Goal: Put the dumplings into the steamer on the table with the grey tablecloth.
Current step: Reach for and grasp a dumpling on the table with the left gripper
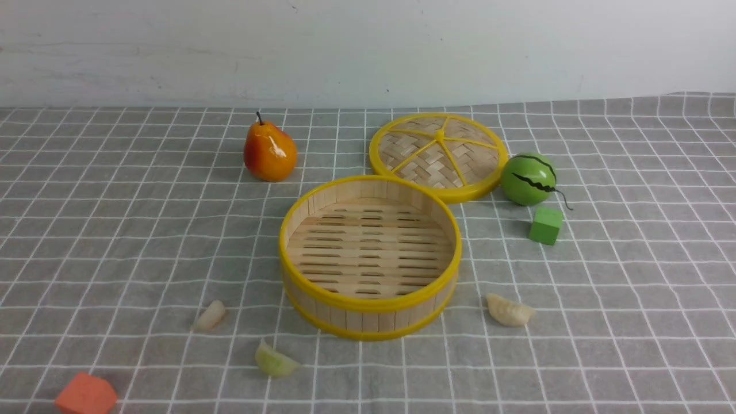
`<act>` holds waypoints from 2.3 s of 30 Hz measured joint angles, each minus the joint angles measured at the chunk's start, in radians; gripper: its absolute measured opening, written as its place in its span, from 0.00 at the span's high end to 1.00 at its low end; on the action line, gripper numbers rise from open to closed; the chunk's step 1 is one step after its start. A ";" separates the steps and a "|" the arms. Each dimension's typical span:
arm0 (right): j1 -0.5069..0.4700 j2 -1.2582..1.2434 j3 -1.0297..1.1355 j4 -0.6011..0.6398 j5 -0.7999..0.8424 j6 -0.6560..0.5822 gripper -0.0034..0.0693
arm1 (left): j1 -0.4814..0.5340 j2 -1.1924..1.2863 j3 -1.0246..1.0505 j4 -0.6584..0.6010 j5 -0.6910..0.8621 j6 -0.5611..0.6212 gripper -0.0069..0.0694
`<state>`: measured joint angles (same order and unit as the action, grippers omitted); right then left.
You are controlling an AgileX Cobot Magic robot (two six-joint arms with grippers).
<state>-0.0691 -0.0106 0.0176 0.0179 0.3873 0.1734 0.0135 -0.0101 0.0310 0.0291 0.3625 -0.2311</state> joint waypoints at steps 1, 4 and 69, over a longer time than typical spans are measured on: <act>0.000 0.000 0.000 0.000 0.000 0.000 0.62 | 0.000 0.000 0.000 0.000 0.000 0.000 0.60; 0.000 0.000 0.000 0.000 0.000 0.000 0.62 | 0.000 0.000 0.000 0.002 0.000 0.000 0.60; 0.000 0.000 -0.027 0.787 -0.007 0.045 0.63 | 0.000 0.000 -0.080 -0.901 -0.093 -0.339 0.60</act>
<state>-0.0691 -0.0106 -0.0093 0.8051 0.3804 0.2187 0.0135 -0.0101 -0.0489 -0.8722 0.2698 -0.5701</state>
